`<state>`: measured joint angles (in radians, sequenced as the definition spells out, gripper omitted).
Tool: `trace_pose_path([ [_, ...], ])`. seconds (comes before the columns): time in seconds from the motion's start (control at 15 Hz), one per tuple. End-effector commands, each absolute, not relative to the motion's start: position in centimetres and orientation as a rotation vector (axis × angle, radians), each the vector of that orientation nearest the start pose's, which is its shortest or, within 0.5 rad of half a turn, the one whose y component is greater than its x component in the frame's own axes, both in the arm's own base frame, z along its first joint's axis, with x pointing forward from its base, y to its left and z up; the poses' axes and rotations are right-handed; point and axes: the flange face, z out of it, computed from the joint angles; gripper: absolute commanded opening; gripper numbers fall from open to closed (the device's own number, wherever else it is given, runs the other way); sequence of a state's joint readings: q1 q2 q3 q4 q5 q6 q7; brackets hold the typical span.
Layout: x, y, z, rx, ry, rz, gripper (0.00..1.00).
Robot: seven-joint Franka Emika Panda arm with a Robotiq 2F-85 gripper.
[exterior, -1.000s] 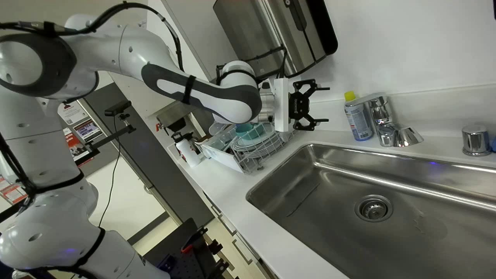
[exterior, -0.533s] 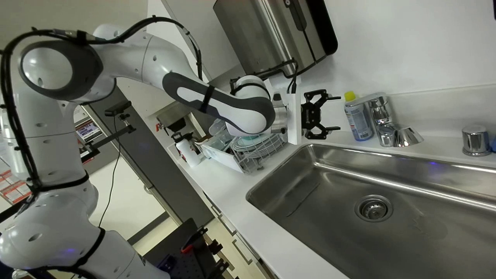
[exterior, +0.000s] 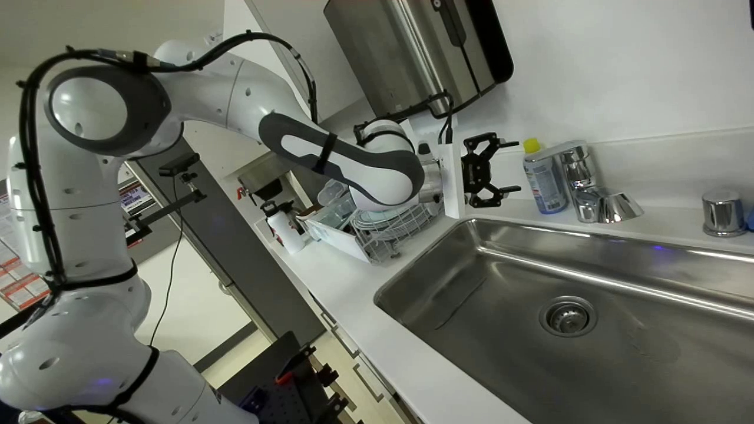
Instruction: Open the tap
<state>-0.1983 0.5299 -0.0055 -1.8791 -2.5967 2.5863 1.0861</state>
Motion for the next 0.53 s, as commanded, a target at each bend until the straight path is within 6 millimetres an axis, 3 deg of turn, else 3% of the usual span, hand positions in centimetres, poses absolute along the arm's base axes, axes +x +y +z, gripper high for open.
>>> trace_pose_path([
  [0.0,61.8,-11.8,22.1,1.628,1.093,0.641,1.00],
  [0.47,66.7,-8.1,21.8,1.464,1.001,0.725,1.00],
])
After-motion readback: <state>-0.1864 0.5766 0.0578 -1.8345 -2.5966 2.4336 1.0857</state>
